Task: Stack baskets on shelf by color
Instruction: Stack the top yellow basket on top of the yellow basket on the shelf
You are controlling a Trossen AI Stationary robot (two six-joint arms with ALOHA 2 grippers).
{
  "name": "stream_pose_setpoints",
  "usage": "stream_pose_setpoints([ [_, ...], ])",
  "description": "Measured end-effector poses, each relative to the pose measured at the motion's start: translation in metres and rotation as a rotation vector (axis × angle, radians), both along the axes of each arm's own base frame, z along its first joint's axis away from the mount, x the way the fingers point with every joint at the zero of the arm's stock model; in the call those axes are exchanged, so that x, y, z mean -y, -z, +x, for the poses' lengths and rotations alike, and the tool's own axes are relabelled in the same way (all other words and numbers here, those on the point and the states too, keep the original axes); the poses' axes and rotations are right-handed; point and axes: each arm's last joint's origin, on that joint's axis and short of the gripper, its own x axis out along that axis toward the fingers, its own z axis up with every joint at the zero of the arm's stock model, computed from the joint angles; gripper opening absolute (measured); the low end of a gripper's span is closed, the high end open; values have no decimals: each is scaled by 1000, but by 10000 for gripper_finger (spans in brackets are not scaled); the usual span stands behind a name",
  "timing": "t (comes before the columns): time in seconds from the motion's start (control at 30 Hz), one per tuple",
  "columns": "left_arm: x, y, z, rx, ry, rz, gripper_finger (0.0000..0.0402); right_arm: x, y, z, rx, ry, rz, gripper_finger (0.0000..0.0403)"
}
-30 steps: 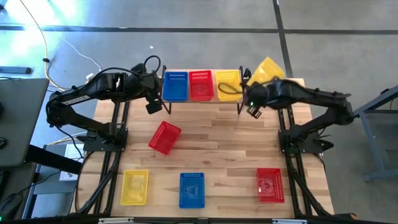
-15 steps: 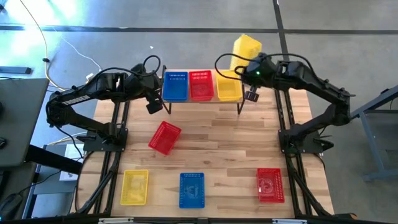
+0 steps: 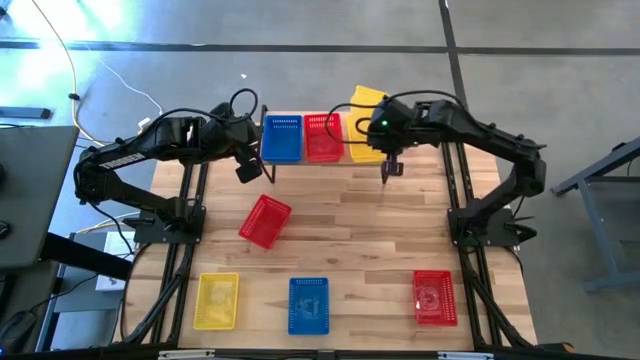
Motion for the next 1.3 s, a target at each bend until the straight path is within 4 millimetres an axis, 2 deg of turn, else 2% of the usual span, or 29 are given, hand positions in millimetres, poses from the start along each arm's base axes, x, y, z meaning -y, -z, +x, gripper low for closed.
stream_pose_setpoints([
  [0.3, 0, 0, 0, 1, 0, -1, 113, 9, 22, 13, -121, -6, 62, 0],
  [0.93, 0, 0, 0, 2, 2, -5, 113, 27, 30, 8, -176, -35, 118, 0],
  [1.3, 0, 0, 0, 2, 3, -5, 113, 33, 40, 14, -236, -38, 90, 0],
])
